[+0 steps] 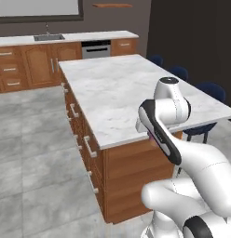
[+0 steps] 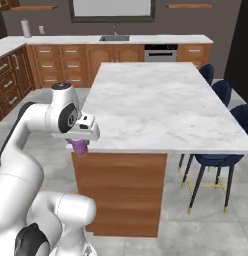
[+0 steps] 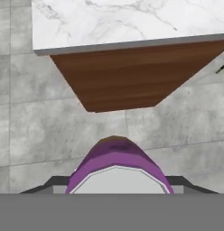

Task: Four empty soda cans are scattered around the kitchen. Gather all the cans and cluster them next to the stove for recycling.

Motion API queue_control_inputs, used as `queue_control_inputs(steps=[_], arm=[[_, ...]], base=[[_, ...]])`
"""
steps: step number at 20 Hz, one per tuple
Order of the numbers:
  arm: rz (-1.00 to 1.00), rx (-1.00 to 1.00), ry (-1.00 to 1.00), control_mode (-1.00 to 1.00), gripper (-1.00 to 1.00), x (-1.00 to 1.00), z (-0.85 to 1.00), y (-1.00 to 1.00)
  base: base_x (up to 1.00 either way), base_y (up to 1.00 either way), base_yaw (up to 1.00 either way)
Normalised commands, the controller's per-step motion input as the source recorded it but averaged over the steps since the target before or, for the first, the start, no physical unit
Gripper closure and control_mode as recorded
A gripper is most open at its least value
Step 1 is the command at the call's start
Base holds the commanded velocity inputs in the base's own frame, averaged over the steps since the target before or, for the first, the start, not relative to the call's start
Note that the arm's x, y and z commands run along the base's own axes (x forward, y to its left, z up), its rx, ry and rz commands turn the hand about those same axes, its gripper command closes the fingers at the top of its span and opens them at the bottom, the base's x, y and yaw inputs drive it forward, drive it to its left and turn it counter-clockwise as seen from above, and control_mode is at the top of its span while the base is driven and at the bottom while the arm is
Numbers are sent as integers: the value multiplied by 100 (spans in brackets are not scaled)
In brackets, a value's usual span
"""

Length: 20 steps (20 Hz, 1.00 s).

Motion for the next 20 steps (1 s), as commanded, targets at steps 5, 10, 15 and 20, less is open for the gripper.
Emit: queue_control_inputs(steps=[5,10,15,20], arm=[[0,0,0,100,100,0,0,0],[0,0,0,100,100,0,0,0],[0,0,0,100,100,0,0,0],[0,0,0,100,100,0,0,0]], base=[[11,99,0],[22,85,0],[43,92,0],[79,83,0]])
